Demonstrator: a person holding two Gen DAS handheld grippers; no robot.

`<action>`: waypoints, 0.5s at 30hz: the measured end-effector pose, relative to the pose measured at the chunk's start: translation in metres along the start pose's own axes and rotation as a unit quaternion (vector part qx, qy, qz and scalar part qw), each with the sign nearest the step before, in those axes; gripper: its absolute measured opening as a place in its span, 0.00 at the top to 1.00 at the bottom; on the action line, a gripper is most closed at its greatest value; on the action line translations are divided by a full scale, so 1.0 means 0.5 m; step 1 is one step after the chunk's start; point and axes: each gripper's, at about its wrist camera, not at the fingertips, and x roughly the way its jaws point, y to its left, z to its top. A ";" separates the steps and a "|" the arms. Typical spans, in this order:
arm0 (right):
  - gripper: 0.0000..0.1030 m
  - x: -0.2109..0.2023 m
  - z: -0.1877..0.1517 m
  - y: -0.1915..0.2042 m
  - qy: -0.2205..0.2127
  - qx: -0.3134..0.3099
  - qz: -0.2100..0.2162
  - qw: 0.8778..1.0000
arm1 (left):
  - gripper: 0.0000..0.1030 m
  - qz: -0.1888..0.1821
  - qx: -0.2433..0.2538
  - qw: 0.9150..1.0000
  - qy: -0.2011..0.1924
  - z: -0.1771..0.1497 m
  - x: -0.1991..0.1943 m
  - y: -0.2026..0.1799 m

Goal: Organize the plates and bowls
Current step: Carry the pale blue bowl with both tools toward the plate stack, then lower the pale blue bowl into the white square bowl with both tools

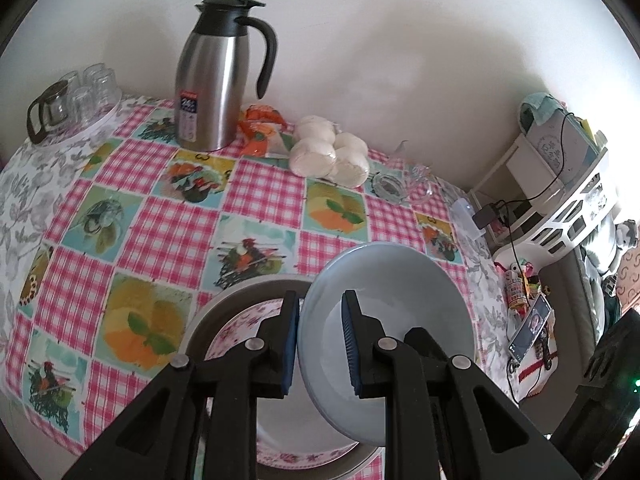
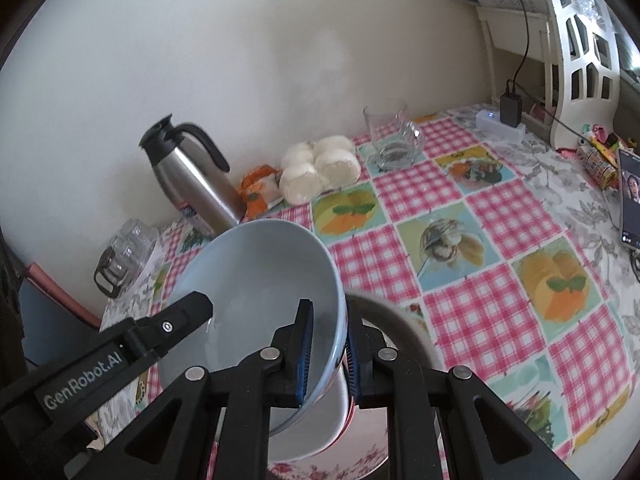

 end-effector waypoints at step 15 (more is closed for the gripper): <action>0.80 0.023 -0.054 0.022 0.029 -0.034 -0.023 0.999 | 0.80 0.014 -0.023 0.999 0.038 -0.046 0.025 0.045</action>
